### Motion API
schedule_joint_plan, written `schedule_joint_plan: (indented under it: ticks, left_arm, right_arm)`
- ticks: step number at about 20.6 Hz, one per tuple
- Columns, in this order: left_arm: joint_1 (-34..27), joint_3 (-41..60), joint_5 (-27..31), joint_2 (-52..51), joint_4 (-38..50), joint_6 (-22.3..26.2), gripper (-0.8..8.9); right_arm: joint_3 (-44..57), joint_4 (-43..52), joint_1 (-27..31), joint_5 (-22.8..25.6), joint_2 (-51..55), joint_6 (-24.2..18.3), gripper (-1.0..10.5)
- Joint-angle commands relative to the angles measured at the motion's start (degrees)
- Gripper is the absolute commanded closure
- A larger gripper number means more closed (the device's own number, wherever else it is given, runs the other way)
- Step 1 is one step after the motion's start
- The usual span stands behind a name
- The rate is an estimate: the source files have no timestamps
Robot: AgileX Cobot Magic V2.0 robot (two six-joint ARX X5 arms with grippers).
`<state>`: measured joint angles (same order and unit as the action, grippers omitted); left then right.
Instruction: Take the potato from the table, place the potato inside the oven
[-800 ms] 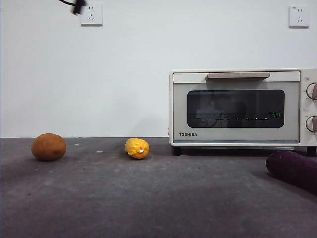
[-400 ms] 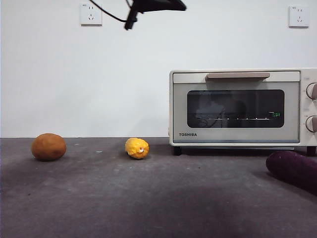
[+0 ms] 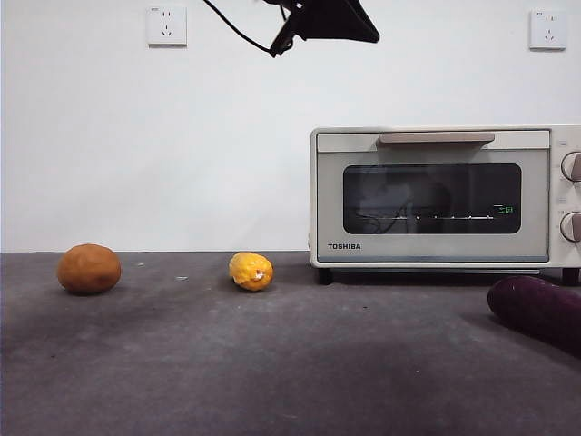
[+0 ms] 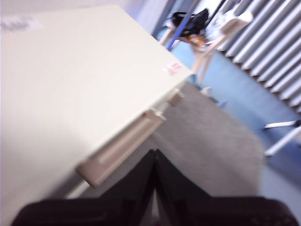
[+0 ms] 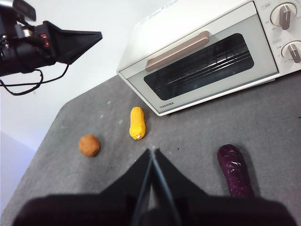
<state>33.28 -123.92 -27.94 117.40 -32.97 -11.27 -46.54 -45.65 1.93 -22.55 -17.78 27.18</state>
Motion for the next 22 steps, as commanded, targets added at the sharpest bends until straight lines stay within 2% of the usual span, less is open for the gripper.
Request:
schedule_joint_plan:
  ticks: [1, 4, 7, 10, 17, 22]
  left_arm:
    - [1.6, -0.4, 7.0, 1.1, 0.1, 10.0, 8.18]
    - [3.7, -0.4, 15.5, 1.6, 0.8, 18.6, 8.18]
    - [5.6, -0.4, 19.5, 1.9, 2.3, 27.0, 8.19]
    - [7.5, -0.4, 21.4, 2.5, 4.7, 32.7, 8.21]
    - [8.7, -0.4, 23.3, 4.5, 6.2, 41.6, 8.23]
    - [8.2, -0.4, 23.5, 5.9, 6.0, 43.2, 8.23]
  right_arm:
    - [-0.2, 0.7, 0.0, -0.2, -0.4, -0.7, 9.5]
    - [-0.2, 0.7, 0.0, 0.5, -0.8, -2.4, 9.5]
    - [-0.2, 0.7, 0.0, 1.2, -1.1, -4.3, 9.5]
    - [-0.2, 0.7, 0.0, 2.5, -1.3, -5.8, 9.5]
    - [-0.2, -0.3, 0.0, 2.5, -1.6, -6.4, 9.5]
    - [-0.2, -2.8, 0.0, 2.6, -1.6, -6.9, 9.5]
